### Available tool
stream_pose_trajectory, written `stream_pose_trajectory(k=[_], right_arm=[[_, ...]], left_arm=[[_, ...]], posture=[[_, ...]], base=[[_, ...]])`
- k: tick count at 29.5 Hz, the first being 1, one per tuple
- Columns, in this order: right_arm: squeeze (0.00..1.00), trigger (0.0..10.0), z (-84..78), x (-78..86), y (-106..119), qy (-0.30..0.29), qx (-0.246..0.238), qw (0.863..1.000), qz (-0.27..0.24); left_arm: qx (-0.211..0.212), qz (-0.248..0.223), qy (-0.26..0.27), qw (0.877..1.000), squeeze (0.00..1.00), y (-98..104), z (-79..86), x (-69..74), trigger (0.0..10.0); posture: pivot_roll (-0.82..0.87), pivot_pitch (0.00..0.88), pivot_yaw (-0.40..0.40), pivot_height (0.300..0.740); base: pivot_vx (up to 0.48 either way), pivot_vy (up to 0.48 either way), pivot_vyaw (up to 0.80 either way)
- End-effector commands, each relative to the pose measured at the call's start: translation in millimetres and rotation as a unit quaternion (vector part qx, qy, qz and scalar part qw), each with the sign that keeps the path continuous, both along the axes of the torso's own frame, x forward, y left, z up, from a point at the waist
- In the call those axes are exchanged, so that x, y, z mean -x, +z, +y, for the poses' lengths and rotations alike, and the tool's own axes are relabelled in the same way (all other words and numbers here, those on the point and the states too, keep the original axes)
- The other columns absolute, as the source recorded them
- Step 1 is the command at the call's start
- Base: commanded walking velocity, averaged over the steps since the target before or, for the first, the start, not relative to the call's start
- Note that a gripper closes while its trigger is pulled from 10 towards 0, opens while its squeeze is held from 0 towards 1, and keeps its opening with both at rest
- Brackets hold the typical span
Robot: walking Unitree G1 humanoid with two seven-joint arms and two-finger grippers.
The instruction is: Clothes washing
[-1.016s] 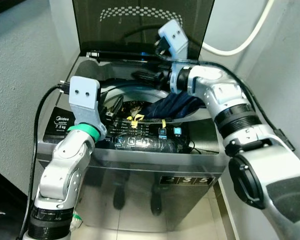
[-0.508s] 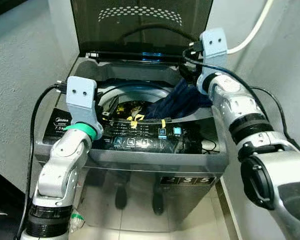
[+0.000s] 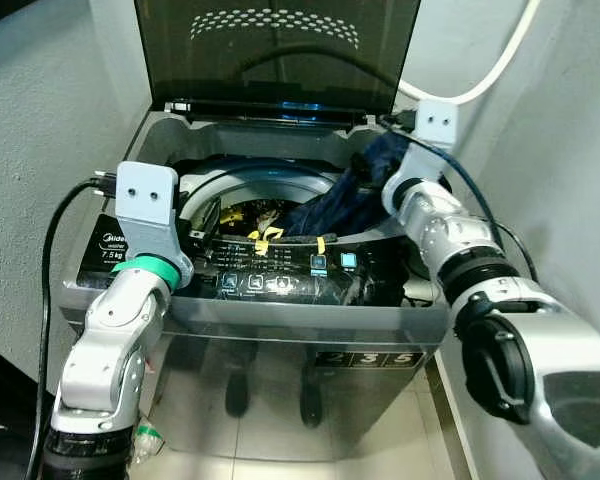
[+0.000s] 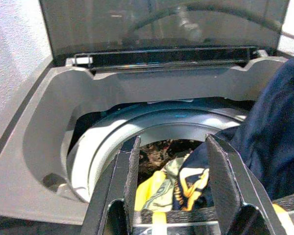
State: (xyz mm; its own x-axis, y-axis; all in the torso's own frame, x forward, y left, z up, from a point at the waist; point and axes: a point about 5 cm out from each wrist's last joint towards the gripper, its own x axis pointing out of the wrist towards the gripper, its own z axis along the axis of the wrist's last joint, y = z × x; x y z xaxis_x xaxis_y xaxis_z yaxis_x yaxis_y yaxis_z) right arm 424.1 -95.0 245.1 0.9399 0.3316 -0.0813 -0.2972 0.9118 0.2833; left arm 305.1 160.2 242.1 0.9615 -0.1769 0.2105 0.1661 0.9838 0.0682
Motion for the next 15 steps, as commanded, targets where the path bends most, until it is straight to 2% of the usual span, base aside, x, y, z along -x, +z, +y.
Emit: stream_pose_trajectory(k=[1, 3, 4, 5, 6, 7, 8, 9, 10, 11, 12, 13, 14, 15], right_arm=[[0.00, 10.0, 35.3, 10.4, -11.1, 0.133, -0.016, 0.990, 0.030], [0.00, 10.0, 59.4, 19.1, 0.6, 0.242, -0.020, 0.970, 0.003], [0.00, 10.0, 59.4, 19.1, 0.6, 0.242, -0.020, 0.970, 0.003], [0.00, 10.0, 69.0, 24.1, 8.2, 0.293, -0.031, 0.956, -0.011], [0.00, 10.0, 69.0, 24.1, 8.2, 0.293, -0.031, 0.956, -0.011], [0.00, 10.0, 76.2, 29.2, 16.8, 0.339, -0.048, 0.939, -0.025], [0.00, 10.0, 76.2, 29.2, 16.8, 0.339, -0.048, 0.939, -0.025], [0.00, 10.0, 80.9, 34.1, 34.1, 0.378, -0.090, 0.920, -0.052], [0.00, 10.0, 74.3, 31.0, 58.6, 0.356, -0.148, 0.918, -0.092], [0.00, 10.0, 61.2, 25.1, 78.8, 0.309, -0.195, 0.923, -0.123], [0.00, 10.0, 61.2, 25.1, 78.8, 0.309, -0.195, 0.923, -0.123], [0.00, 10.0, 51.4, 21.2, 90.6, 0.273, -0.225, 0.925, -0.140], [0.00, 10.0, 51.4, 21.2, 90.6, 0.273, -0.225, 0.925, -0.140], [0.00, 10.0, 39.6, 17.3, 97.2, 0.239, -0.238, 0.929, -0.155]], left_arm=[[0.003, 0.009, -0.008, 1.000, 0.00, -3.1, -1.8, 1.6, 10.0], [0.003, 0.007, -0.014, 1.000, 0.00, -2.3, -3.7, 0.7, 10.0], [0.003, 0.007, -0.014, 1.000, 0.00, -2.3, -3.7, 0.7, 10.0], [0.004, 0.006, -0.016, 1.000, 0.00, -1.7, -4.5, 0.2, 10.0], [0.004, 0.006, -0.016, 1.000, 0.00, -1.7, -4.5, 0.2, 10.0], [0.004, 0.005, -0.018, 1.000, 0.00, -1.2, -5.5, -0.4, 10.0], [0.004, 0.005, -0.018, 1.000, 0.00, -1.2, -5.5, -0.4, 10.0], [0.005, 0.005, -0.022, 1.000, 0.00, -0.5, -7.0, -0.7, 10.0], [0.006, 0.004, -0.024, 1.000, 0.00, 0.0, -8.0, -0.8, 10.0], [0.007, 0.004, -0.025, 1.000, 0.00, 0.4, -8.5, -0.9, 10.0], [0.007, 0.004, -0.025, 1.000, 0.00, 0.4, -8.5, -0.9, 10.0], [0.008, 0.004, -0.026, 1.000, 0.00, 0.6, -8.6, -0.9, 10.0], [0.008, 0.004, -0.026, 1.000, 0.00, 0.6, -8.6, -0.9, 10.0], [0.008, 0.004, -0.026, 1.000, 0.00, 0.7, -8.7, -1.0, 10.0]], posture=[[0.20, 0.106, 0.026, 0.740], [0.20, 0.103, 0.030, 0.740], [0.20, 0.103, 0.030, 0.740], [0.19, 0.102, 0.034, 0.740], [0.19, 0.102, 0.034, 0.740], [0.19, 0.102, 0.034, 0.740], [0.19, 0.102, 0.034, 0.740], [0.19, 0.100, 0.037, 0.740], [0.19, 0.099, 0.037, 0.740], [0.19, 0.097, 0.040, 0.740], [0.19, 0.097, 0.040, 0.740], [0.19, 0.097, 0.040, 0.740], [0.19, 0.097, 0.040, 0.740], [0.19, 0.097, 0.040, 0.740]], base=[[0.000, 0.000, 0.00], [0.000, 0.000, 0.00], [0.000, 0.000, 0.00], [0.000, 0.000, 0.00], [0.000, 0.000, 0.00], [0.000, 0.000, 0.00], [0.000, 0.000, 0.00], [0.000, 0.000, 0.00], [0.000, 0.000, 0.00], [0.000, 0.000, 0.00], [0.000, 0.000, 0.00], [0.000, 0.000, 0.00], [0.000, 0.000, 0.00], [0.000, 0.000, 0.00]])
